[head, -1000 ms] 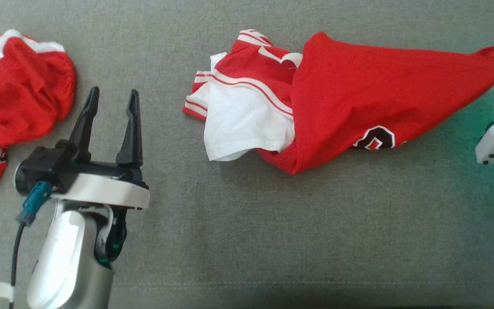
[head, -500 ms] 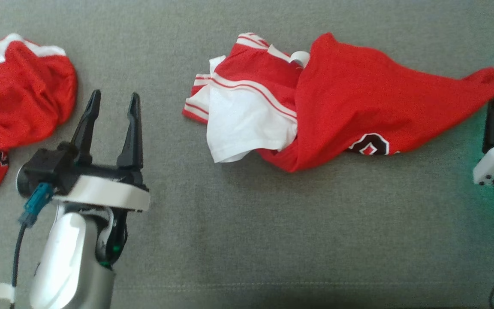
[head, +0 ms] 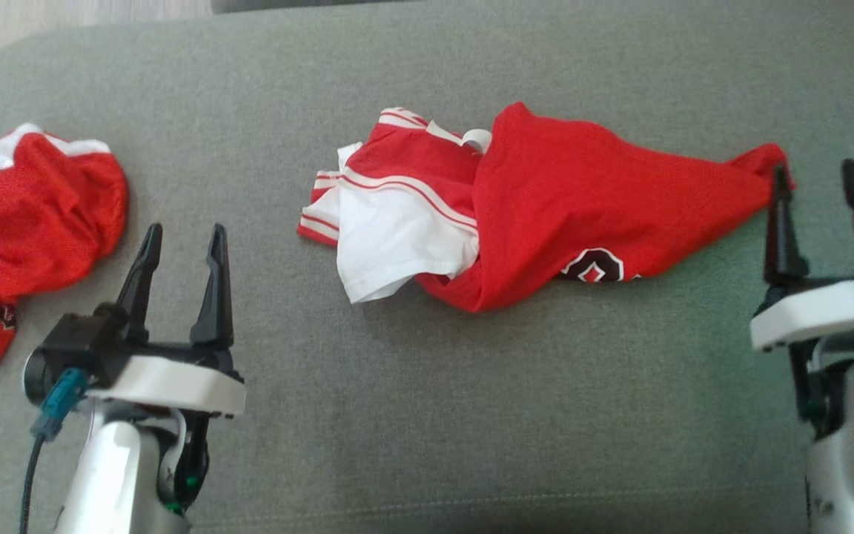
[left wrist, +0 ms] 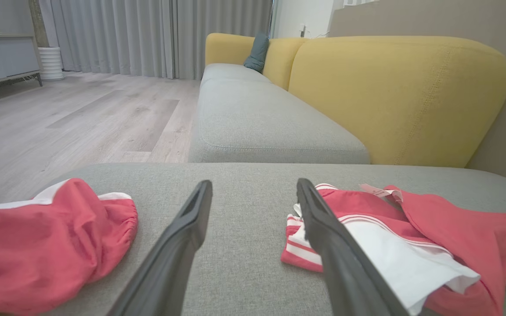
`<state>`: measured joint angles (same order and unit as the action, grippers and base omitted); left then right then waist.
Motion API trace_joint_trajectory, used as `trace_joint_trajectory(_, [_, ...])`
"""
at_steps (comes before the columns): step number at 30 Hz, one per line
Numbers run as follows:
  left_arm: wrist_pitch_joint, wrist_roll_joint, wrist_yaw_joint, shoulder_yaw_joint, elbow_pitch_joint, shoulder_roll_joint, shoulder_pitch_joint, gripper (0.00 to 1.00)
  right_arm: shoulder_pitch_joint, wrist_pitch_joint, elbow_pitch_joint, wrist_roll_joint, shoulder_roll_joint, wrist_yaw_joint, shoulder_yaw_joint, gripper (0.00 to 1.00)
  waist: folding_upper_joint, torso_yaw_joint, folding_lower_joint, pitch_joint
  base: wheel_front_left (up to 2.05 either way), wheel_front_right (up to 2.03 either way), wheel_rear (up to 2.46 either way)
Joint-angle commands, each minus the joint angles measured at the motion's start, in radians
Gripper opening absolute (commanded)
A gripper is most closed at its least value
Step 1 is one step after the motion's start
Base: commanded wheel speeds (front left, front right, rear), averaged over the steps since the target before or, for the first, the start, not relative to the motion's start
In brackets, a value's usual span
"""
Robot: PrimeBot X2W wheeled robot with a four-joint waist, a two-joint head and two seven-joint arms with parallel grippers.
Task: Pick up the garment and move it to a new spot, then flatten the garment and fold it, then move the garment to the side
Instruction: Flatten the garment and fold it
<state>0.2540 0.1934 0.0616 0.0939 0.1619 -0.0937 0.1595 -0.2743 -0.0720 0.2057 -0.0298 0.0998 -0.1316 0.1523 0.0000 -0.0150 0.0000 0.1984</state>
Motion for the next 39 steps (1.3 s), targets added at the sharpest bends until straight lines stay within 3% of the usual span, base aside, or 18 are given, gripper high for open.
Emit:
trace_joint_trajectory(1, [0.008, -0.011, 0.0, -0.038, -0.031, -0.015, 0.014, 1.0, 0.002, 0.007, -0.05, -0.006, 0.001, 0.001, -0.028, 1.0, 0.0, -0.003, 0.0, -0.012, 0.0, 0.0, 0.0])
trace_joint_trajectory(7, [0.008, -0.013, -0.004, -0.038, -0.026, -0.012, -0.016, 1.0, 0.111, 0.079, -0.196, -0.032, -0.031, 0.001, -0.106, 1.0, 0.0, 0.001, 0.0, -0.049, 0.0, 0.0, 0.0])
trace_joint_trajectory(14, [0.008, -0.016, -0.011, -0.032, -0.025, -0.014, -0.035, 1.0, 0.19, 0.126, -0.275, -0.046, -0.045, 0.001, -0.137, 1.0, 0.0, 0.008, 0.0, -0.067, 0.0, 0.0, 0.0])
trace_joint_trajectory(32, [0.008, -0.012, -0.023, -0.019, -0.028, -0.022, -0.024, 1.0, 0.191, 0.152, -0.307, -0.054, -0.049, 0.001, -0.145, 1.0, 0.0, 0.022, 0.0, -0.048, 0.0, 0.0, 0.0])
trace_joint_trajectory(39, [0.008, -0.01, -0.018, -0.015, -0.042, -0.026, 0.013, 1.0, 0.151, 0.164, -0.283, -0.056, -0.049, 0.001, -0.138, 1.0, 0.0, 0.035, 0.0, 0.009, 0.0, 0.0, 0.0])
